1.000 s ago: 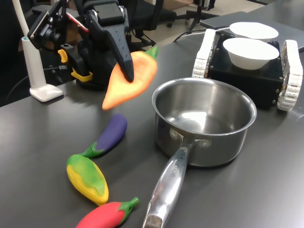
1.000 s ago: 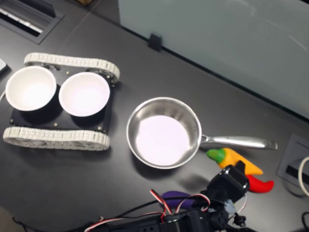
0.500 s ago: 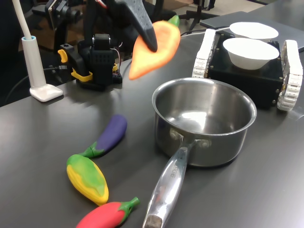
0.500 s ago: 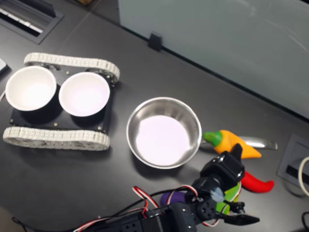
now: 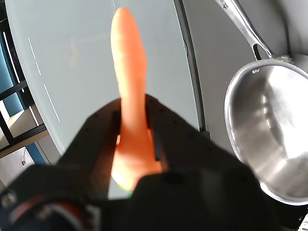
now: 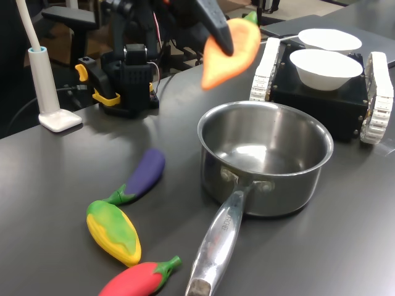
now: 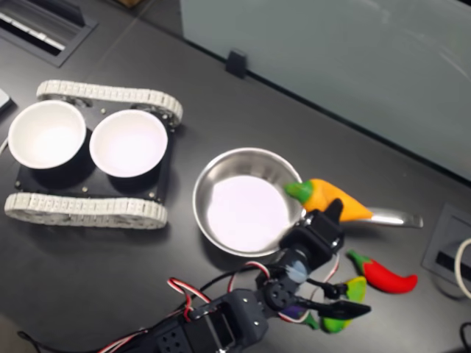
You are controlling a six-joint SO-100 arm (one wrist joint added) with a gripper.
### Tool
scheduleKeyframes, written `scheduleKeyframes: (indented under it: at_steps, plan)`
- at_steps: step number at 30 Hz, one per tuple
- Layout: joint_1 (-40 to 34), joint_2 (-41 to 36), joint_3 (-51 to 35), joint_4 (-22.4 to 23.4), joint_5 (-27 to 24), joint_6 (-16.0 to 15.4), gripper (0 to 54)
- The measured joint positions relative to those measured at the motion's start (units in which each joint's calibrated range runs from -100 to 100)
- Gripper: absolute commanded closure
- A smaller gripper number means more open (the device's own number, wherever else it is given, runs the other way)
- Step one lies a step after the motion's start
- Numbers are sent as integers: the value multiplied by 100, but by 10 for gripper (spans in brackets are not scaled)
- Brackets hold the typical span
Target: Pick up the carrot and place them in the pan
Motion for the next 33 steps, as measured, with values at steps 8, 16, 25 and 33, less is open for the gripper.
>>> scheduleKeyframes:
  at_steps: [8,16,25,33]
  plan:
    - [-1034,-665,769,-153,0,450,532]
    - [-2068,-1120,1276,-153,0,735,532]
    - [-2563,-1313,1602,-170,0,854,532]
    - [-2508,-1330,1964,-323,29,937,532]
